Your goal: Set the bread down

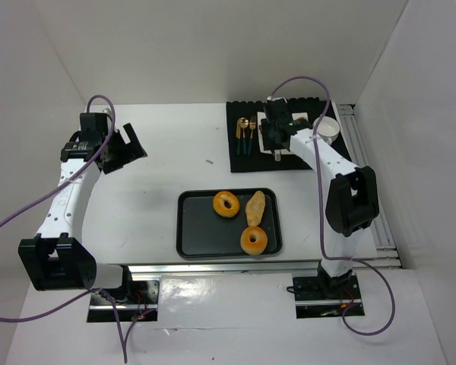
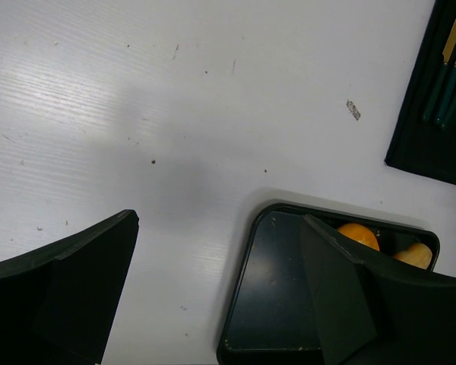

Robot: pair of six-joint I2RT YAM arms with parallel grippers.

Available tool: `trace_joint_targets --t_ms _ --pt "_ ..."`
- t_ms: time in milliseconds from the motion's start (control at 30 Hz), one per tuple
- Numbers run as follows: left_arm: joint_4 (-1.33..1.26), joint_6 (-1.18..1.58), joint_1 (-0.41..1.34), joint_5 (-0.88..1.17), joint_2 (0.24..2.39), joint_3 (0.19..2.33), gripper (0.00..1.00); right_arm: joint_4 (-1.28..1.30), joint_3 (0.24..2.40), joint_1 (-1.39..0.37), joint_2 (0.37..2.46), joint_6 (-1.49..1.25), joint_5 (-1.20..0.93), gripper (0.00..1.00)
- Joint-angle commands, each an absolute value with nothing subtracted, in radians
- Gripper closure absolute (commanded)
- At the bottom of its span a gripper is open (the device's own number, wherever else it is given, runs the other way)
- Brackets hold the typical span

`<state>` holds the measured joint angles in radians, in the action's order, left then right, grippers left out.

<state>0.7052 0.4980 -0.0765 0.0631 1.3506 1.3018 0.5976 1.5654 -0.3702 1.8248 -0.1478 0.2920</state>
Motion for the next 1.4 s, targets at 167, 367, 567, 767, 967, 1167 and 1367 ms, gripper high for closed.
trace_joint_targets --t_ms 167,367,567,767,967,1167,1367 --pt "0.699 0.480 -0.084 0.071 1.345 1.312 0.00 0.518 1.638 -0.351 1.775 -0.129 0.304 0.37" --pt "0.699 0.491 -0.084 0.071 1.345 1.322 0.00 0.540 1.658 -0.399 1.698 -0.138 0.339 0.37" --pt "0.710 0.482 -0.094 0.040 1.345 1.331 0.00 0.497 1.773 -0.524 1.779 -0.150 0.193 0.37" --pt "0.719 0.503 -0.094 0.054 1.333 1.313 0.00 0.313 1.902 -0.624 2.004 -0.161 0.184 0.37" --pt "0.742 0.525 -0.103 0.058 1.302 1.289 0.00 0.105 1.997 -0.675 2.236 -0.161 0.278 0.37" --pt "0.742 0.534 -0.103 0.123 1.293 1.269 0.02 0.070 2.164 -0.696 2.448 -0.141 0.316 0.37" --pt "0.699 0.572 -0.103 0.155 1.210 1.186 0.02 0.110 2.272 -0.706 2.560 -0.136 0.307 0.19"
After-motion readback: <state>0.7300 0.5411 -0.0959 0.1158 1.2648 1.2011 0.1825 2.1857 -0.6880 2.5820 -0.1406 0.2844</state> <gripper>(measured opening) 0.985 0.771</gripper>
